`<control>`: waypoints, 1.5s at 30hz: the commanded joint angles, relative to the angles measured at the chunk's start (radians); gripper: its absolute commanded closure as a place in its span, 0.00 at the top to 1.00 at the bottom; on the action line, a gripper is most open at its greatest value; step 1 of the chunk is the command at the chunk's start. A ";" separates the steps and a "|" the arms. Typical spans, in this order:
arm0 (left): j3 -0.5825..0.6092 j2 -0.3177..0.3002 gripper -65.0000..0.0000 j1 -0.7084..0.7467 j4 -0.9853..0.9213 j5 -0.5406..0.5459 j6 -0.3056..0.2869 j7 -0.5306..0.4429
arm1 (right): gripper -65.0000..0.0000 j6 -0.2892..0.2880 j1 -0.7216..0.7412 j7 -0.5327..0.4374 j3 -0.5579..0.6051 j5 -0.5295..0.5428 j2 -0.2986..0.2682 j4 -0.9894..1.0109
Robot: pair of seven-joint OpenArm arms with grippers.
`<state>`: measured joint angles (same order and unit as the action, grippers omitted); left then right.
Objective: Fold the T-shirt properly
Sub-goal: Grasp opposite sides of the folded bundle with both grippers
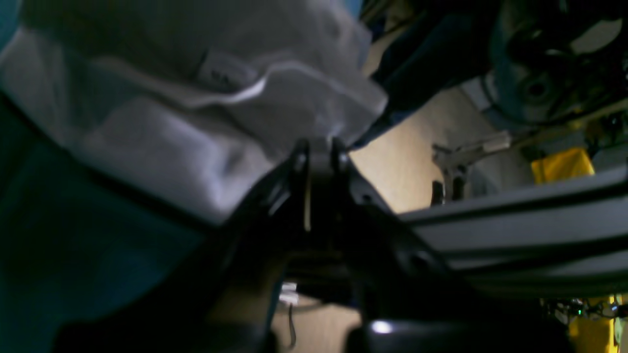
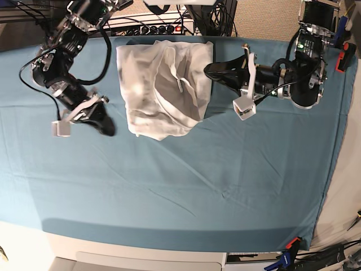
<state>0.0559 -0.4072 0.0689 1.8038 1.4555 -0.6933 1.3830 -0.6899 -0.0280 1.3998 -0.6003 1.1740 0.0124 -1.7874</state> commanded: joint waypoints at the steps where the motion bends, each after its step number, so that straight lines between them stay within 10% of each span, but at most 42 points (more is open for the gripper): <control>1: -0.006 0.010 0.00 -0.013 0.016 0.028 -0.005 -0.022 | 0.00 -0.008 0.014 -0.004 -0.001 0.141 -0.004 -0.009; 3: -0.006 0.040 0.00 -0.013 0.016 0.028 -0.005 -0.023 | 0.00 -0.008 0.014 -0.004 -0.001 0.310 -0.004 -0.010; 17: -0.006 0.103 0.00 0.039 0.016 -0.006 -0.005 -0.060 | 0.00 -0.008 -0.057 -0.004 0.266 0.310 -0.008 -0.037; 45: -0.006 0.103 0.00 0.097 0.016 -0.047 -0.005 -0.075 | 0.00 -0.008 0.107 -0.004 0.167 0.186 -0.093 0.378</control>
<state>0.0532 -0.3019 0.1738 1.8038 1.3804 -0.6930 1.3296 -0.6964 0.0601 1.4128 -0.4313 1.3308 -0.0719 -1.3949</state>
